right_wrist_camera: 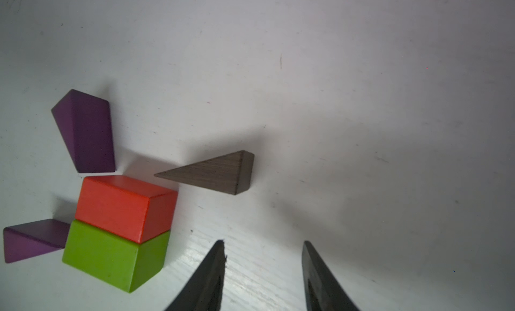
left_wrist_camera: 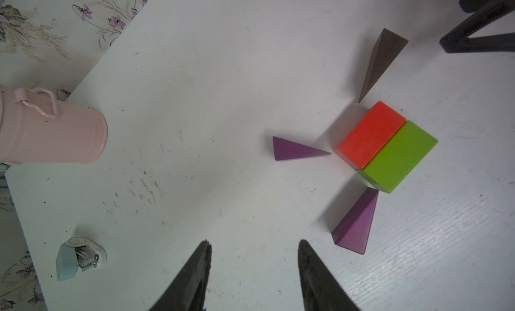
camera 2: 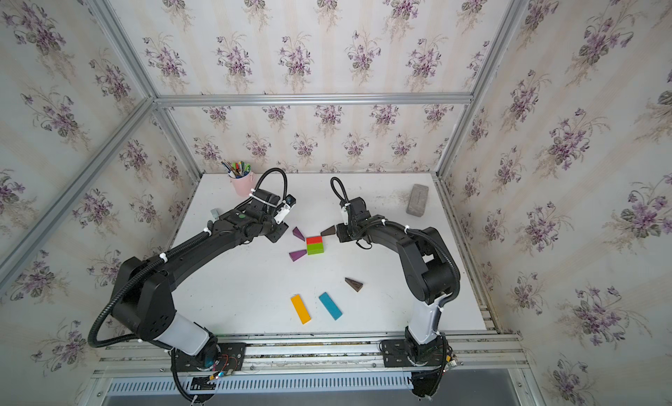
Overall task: Assemble a small pinwheel with building blocks
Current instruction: Adjust the building block at the center of the board.
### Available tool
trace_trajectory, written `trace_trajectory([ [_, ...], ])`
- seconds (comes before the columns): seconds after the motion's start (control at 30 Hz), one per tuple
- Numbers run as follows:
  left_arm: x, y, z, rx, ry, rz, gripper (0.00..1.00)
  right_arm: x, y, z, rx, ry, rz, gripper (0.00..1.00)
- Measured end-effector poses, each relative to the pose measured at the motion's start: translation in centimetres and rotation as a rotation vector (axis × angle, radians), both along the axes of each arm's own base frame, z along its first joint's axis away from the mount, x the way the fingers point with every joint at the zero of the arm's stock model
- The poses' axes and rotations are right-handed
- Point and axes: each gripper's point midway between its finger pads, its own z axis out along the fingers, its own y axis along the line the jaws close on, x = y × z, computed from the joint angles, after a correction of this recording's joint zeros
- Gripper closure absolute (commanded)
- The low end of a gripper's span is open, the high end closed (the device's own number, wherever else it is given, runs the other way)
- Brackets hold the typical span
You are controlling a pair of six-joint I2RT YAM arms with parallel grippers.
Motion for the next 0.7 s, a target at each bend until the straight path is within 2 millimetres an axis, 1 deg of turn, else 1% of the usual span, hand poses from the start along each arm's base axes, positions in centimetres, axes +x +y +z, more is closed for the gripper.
trace_trajectory([
  [0.1,-0.8,-0.1,-0.2,-0.017,0.012,-0.024,0.25,0.3,-0.1,-1.0,-0.021,0.032,-0.026,0.58],
  [0.2,-2.0,-0.7,0.0,-0.057,0.017,-0.072,0.11,0.7,-0.1,-1.1,-0.032,0.032,-0.039,0.58],
  [0.23,-2.3,-0.9,0.2,-0.077,0.014,-0.087,0.00,0.8,-0.1,-1.1,-0.033,0.030,-0.040,0.58],
  [0.3,-2.8,-1.3,0.9,-0.110,-0.003,-0.112,0.00,1.1,0.0,-1.2,-0.031,0.031,-0.044,0.58],
  [0.4,-2.8,-1.9,1.9,-0.143,-0.036,-0.143,0.00,1.2,0.4,-1.2,-0.031,0.034,-0.046,0.58],
  [0.57,-2.7,-2.2,2.2,-0.160,-0.049,-0.153,0.00,0.9,1.0,-1.5,-0.035,0.051,-0.040,0.58],
  [0.7,-2.7,-2.3,2.4,-0.164,-0.052,-0.155,0.00,0.9,0.8,-1.8,-0.043,0.060,-0.057,0.58],
])
